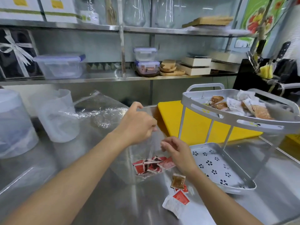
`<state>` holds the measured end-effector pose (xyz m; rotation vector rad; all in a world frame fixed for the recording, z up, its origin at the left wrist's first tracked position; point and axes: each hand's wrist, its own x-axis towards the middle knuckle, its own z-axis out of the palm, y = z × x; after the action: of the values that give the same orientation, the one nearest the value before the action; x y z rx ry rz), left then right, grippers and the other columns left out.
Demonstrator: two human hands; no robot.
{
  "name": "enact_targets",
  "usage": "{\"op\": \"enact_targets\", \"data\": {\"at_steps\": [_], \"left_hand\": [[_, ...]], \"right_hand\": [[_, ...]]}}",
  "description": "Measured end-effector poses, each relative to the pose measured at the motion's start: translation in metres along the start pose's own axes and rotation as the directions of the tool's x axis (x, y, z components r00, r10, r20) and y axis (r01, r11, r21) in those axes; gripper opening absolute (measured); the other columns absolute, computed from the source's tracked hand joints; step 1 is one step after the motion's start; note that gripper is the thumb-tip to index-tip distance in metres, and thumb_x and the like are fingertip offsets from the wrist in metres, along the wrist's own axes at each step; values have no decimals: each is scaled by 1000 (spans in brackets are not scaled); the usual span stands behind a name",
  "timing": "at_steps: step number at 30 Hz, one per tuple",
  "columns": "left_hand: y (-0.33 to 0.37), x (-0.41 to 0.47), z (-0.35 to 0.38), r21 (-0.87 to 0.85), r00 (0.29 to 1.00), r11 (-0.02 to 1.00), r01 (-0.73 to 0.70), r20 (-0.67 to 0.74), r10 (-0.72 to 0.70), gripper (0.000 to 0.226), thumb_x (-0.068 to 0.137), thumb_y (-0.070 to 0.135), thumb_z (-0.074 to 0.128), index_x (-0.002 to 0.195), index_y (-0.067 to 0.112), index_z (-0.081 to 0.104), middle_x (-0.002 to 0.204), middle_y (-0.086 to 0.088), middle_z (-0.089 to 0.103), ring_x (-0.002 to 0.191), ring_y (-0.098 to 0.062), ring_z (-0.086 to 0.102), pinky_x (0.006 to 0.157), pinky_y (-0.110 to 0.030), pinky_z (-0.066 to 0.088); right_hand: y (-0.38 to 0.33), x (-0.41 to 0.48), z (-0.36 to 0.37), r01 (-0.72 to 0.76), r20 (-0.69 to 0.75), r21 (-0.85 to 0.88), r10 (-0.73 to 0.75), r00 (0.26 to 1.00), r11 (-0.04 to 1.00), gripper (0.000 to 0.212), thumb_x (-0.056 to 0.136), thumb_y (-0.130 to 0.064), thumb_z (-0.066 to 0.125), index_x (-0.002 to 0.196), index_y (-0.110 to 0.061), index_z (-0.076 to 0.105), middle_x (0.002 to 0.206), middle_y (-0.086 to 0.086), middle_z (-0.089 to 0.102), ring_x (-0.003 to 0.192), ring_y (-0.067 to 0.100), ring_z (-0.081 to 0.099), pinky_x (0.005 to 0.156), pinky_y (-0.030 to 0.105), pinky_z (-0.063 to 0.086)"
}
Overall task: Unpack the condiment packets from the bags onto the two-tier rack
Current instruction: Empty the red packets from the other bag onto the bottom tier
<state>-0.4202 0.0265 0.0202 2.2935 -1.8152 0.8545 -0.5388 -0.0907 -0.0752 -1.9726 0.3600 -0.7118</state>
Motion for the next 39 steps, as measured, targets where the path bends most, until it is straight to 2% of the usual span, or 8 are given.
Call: {"op": "enact_targets", "data": {"at_steps": [3,8,13,18,26,32,33,39], "left_hand": [[-1,7,-7,5,1000,1000,9,-6,-9,29,88,32,49,70,18,67,76,3,73,73,-20,64,94,-33,16],[-10,13,-6,-26,998,999,45,40,-44,30,93,38,44,86,21,67,93,7,72,90,-13,61,100,-31,13],[-23,10,-2,-133,992,983,128,19,-127,28,90,42,49,86,22,69,90,7,72,86,-14,58,97,-28,18],[-32,5,4,-225,978,953,203,83,-189,29,86,47,53,86,23,70,87,7,72,86,-14,57,94,-27,21],[-34,3,5,-400,969,883,243,52,-243,19,84,36,60,83,21,71,62,10,60,73,-19,59,89,-34,36],[-29,1,12,-386,978,902,196,7,-210,26,89,36,51,80,17,66,62,7,59,68,-21,56,82,-31,29],[-27,0,14,-410,979,894,182,-13,-205,28,87,36,49,77,15,65,62,10,56,67,-22,55,79,-32,31],[-5,3,22,-671,957,715,194,-30,-289,16,87,18,56,73,13,62,60,16,49,60,-5,47,64,-26,34]], "right_hand": [[11,-6,-13,-43,-19,-28,42,999,999,9,86,-15,60,82,-13,68,72,-7,66,66,0,58,62,11,42],[22,-9,-24,-121,-63,9,121,991,993,27,86,-18,60,69,-37,68,68,-18,71,69,-1,61,69,16,47],[2,-3,-37,-47,-124,43,52,991,998,15,89,-18,56,87,-21,71,77,-18,66,70,-8,61,64,6,44],[-4,3,-42,-2,-41,-119,-3,999,993,40,88,-35,53,86,2,68,88,19,69,85,29,62,77,38,48],[-5,12,-41,9,-205,-59,-21,979,998,23,89,-22,55,80,-7,68,83,12,69,85,28,62,77,40,47],[-7,16,-37,-16,-310,235,91,946,972,10,86,-21,60,77,-20,64,80,3,67,83,19,62,78,36,47],[-2,16,-38,-53,-292,323,153,944,945,3,83,-22,64,84,-19,63,86,5,68,88,20,63,79,35,48],[47,-4,-27,-454,171,552,438,882,699,76,59,-24,80,127,-20,46,119,3,61,102,16,59,82,31,43]]}}
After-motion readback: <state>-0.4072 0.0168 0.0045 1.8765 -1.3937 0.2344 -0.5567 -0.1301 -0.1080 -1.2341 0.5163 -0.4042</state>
